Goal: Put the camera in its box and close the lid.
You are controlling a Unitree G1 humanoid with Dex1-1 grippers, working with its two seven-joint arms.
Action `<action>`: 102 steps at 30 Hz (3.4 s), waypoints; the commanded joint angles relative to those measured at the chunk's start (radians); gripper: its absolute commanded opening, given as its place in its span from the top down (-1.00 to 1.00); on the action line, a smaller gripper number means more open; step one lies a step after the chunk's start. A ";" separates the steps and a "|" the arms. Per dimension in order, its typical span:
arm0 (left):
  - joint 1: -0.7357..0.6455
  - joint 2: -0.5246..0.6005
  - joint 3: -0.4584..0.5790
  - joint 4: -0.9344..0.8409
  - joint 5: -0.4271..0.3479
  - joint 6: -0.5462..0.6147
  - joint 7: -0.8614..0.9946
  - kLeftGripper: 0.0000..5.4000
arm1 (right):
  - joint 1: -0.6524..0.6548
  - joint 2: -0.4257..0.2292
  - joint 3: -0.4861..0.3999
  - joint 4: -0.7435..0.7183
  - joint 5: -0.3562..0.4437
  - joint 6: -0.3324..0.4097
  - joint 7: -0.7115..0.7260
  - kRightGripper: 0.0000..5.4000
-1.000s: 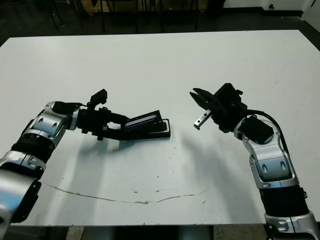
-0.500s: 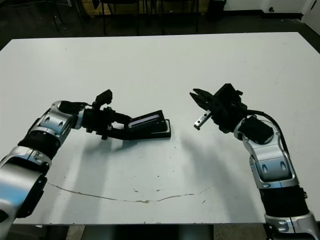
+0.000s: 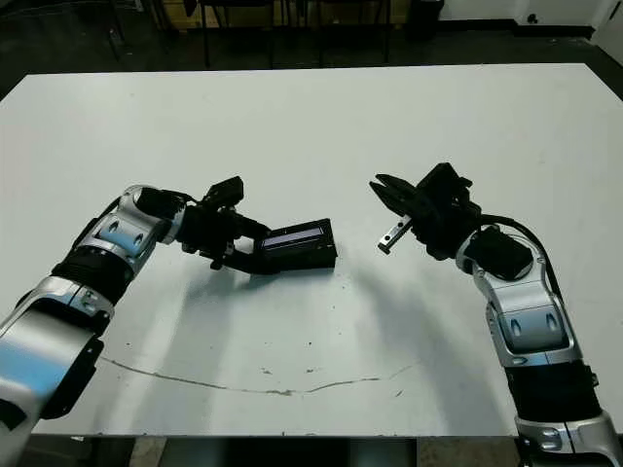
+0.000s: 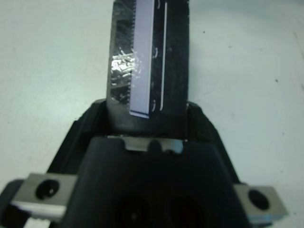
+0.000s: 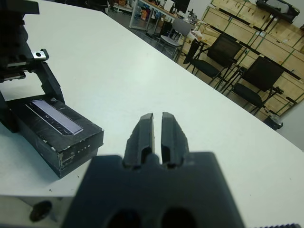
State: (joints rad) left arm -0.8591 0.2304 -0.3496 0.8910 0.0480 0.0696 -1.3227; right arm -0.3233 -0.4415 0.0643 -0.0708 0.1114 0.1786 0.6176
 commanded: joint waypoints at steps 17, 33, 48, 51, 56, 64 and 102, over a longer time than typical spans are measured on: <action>-0.007 -0.103 -0.077 0.057 0.086 -0.023 0.000 -0.01 | 0.024 -0.003 0.004 0.001 0.009 0.027 0.014 1.00; 0.035 -0.018 -0.081 0.086 0.112 -0.190 0.004 -0.88 | 0.029 -0.003 0.005 0.004 0.013 0.015 0.018 1.00; 0.171 0.150 -0.054 0.026 0.067 -0.259 0.012 -1.00 | 0.030 -0.007 0.015 -0.004 -0.001 0.006 0.011 1.00; 0.209 0.201 -0.030 -0.010 0.049 -0.282 0.024 -1.00 | 0.028 -0.007 0.012 0.002 0.007 0.006 0.018 1.00; 0.255 0.279 0.001 -0.088 0.039 -0.278 0.064 -1.00 | 0.029 -0.005 0.012 0.005 0.011 0.000 0.021 1.00; 0.330 0.303 0.161 -0.449 -0.047 0.008 0.289 -1.00 | 0.024 -0.007 0.023 -0.012 -0.011 0.021 0.004 1.00; 0.512 -0.232 0.027 -0.640 0.015 0.523 1.018 0.99 | 0.047 0.004 0.002 -0.031 0.009 0.050 -0.006 1.00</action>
State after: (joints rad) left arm -0.4122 -0.0494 -0.3179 0.1591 0.0496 0.4961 -0.2953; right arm -0.2965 -0.4381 0.0668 -0.1001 0.1145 0.2024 0.6155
